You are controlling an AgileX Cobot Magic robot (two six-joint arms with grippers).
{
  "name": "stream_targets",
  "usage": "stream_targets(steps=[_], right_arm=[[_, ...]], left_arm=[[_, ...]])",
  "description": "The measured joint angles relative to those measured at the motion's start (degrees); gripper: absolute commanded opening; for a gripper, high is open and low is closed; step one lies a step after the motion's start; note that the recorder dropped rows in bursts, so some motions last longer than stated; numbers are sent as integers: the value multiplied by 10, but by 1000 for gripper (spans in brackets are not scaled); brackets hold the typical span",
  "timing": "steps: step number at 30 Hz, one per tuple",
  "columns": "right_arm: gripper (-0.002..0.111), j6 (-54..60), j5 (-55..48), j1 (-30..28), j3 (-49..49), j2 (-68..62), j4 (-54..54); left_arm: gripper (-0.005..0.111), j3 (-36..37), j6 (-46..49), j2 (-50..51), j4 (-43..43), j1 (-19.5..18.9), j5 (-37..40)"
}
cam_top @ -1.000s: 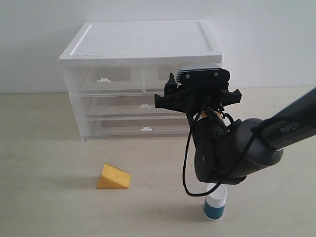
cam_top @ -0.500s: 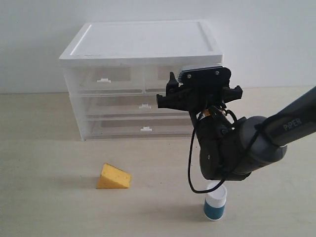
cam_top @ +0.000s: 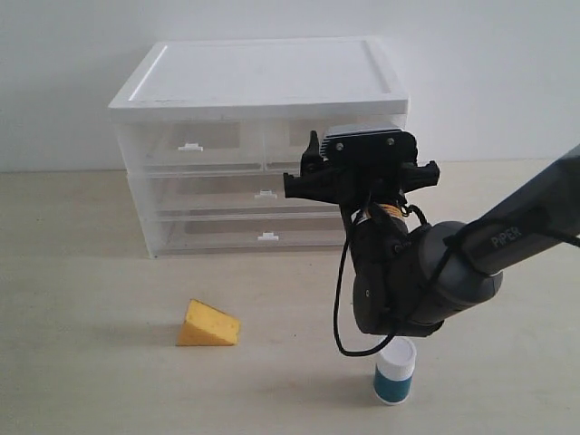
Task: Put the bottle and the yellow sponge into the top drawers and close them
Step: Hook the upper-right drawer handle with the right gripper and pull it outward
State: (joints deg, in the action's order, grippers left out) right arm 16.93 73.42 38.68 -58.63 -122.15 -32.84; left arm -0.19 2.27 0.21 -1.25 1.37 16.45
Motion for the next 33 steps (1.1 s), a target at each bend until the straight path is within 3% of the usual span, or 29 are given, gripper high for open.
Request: stream_targets(steps=[3,6,9,13,33], right_arm=[[73,0,0,0,0,0,0],[59,2,-1,0,0,0,-2],[38,4,-11,0,-1,0,0],[-1,2,-41,1,-4,-1,23],[0,38,-45,30,7,14,-28]], left_arm=[[4,0,0,0,0,0,0],[4,0,0,0,0,0,0],[4,0,0,0,0,0,0],[4,0,0,0,0,0,0],[4,0,0,0,0,0,0]])
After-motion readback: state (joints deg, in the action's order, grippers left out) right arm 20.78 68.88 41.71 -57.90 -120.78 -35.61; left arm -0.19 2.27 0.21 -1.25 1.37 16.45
